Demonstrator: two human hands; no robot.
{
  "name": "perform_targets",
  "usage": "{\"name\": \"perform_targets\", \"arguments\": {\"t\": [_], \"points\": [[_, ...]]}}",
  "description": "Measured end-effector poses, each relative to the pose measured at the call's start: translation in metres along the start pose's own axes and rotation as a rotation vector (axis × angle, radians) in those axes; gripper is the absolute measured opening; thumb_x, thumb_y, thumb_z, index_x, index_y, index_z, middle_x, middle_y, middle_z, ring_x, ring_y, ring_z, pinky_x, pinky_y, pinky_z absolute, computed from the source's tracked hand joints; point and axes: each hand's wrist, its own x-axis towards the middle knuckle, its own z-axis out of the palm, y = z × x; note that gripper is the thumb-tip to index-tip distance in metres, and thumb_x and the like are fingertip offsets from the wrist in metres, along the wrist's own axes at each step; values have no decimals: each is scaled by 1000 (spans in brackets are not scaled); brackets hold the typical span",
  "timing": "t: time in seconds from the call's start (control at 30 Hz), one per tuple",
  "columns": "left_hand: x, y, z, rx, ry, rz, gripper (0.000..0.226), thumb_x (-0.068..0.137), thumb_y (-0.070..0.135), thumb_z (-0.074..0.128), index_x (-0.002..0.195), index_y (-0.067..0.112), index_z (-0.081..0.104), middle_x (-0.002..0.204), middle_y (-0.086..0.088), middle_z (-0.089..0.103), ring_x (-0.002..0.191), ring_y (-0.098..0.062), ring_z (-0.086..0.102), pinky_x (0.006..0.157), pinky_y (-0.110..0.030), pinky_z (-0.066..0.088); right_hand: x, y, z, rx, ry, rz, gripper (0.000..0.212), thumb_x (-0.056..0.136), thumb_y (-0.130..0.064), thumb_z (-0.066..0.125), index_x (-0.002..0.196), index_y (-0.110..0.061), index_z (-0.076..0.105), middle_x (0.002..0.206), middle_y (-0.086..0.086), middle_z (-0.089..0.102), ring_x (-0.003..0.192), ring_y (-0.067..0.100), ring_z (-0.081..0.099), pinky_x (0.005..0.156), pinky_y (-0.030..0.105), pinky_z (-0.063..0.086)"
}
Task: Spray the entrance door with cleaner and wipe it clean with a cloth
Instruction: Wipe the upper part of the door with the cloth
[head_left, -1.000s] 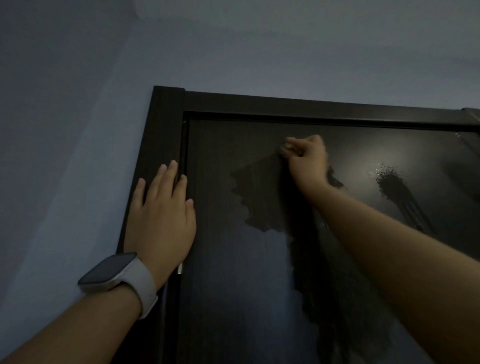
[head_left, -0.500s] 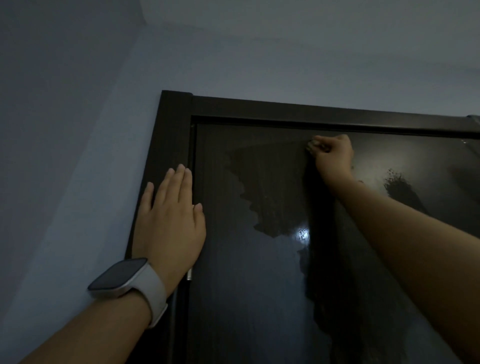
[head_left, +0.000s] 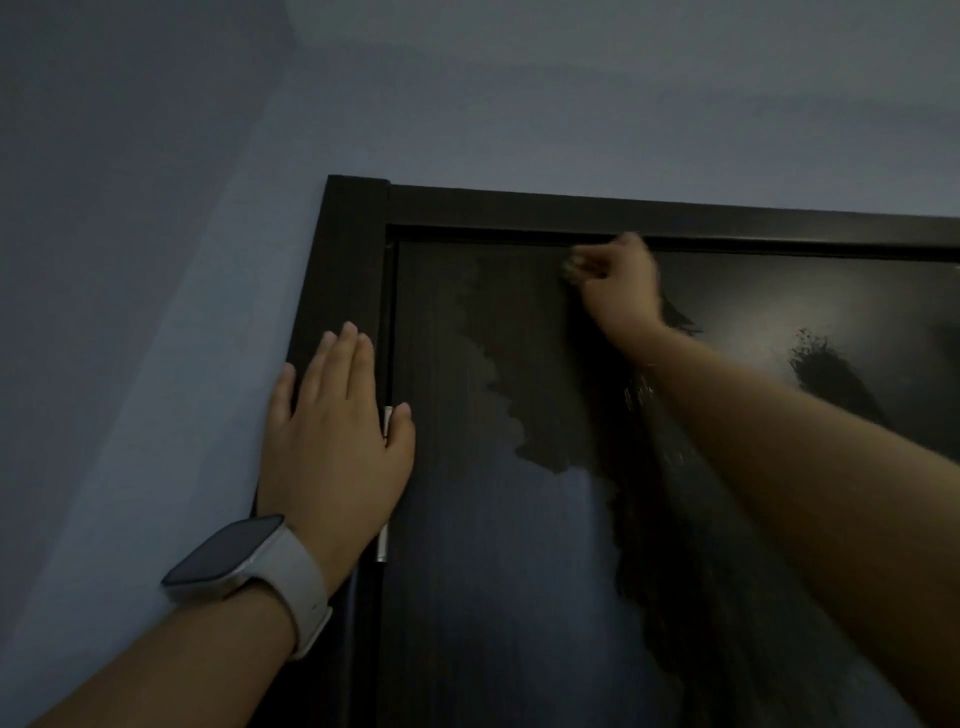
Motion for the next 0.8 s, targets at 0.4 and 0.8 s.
{"name": "perform_targets", "arguments": {"t": [0.4, 0.8], "points": [[0, 1, 1, -8, 21, -1, 71, 90, 42, 24, 152, 7, 22, 160, -7, 19, 148, -19, 15, 120, -41, 8, 1, -61, 70, 16, 20, -2, 18, 92, -9, 59, 106, -19, 68, 123, 3, 48, 116, 19, 48, 94, 32, 35], [-2, 0, -2, -56, 10, -51, 58, 100, 37, 19, 153, 13, 20, 162, -4, 14, 150, -17, 8, 121, -43, 9, -49, -74, 49, 58, -425, -376, 30, 90, -11, 63, 119, -18, 66, 102, -14, 46, 95, 0, 51, 86, 15, 44]]}}
